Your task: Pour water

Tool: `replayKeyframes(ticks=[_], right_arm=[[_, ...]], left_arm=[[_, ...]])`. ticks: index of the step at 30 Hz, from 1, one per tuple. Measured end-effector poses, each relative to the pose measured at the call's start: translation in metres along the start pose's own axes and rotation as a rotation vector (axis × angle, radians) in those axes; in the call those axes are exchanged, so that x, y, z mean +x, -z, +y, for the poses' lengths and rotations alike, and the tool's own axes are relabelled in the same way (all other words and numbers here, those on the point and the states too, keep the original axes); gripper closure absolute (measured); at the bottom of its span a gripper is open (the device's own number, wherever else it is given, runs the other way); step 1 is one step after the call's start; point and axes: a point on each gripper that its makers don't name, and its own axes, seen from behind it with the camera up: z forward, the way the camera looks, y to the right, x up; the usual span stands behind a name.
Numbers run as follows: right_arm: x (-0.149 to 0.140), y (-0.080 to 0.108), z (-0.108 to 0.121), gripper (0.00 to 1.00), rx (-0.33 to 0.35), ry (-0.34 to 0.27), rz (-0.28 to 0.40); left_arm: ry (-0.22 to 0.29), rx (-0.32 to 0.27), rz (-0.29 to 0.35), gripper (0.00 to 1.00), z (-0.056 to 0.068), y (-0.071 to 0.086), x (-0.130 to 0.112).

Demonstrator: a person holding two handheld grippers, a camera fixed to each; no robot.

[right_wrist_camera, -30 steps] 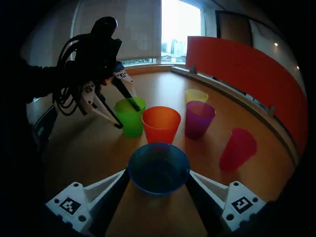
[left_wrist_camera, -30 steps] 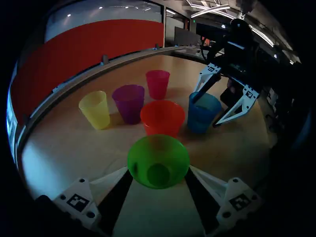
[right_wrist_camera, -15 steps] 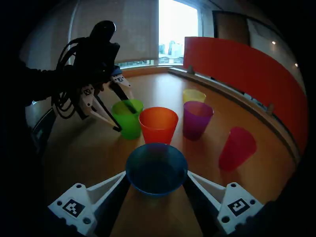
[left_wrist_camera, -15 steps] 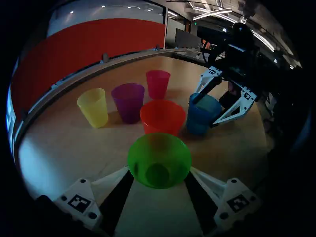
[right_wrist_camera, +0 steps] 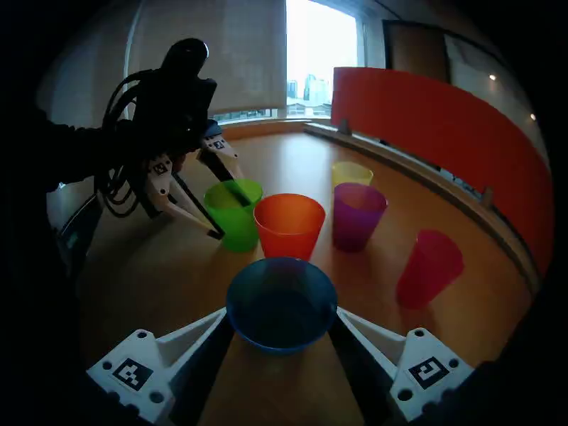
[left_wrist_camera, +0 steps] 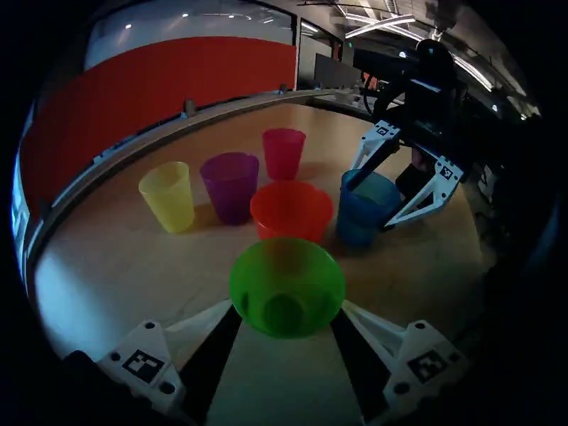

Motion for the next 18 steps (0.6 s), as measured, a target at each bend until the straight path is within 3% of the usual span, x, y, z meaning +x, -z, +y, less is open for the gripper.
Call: replayKeyframes(ticks=[8,18], right_arm=[[0.000,0.001,0.000,0.12,-0.005,-0.006,0.005],[0.002,0.004,0.002,0.11,-0.017,-0.011,0.017]], left_arm=[[0.016,-0.033,0.001,0.19,0.014,0.000,0.001],[0.043,-0.022,0.045,0.19,0.013,0.006,0.014]])
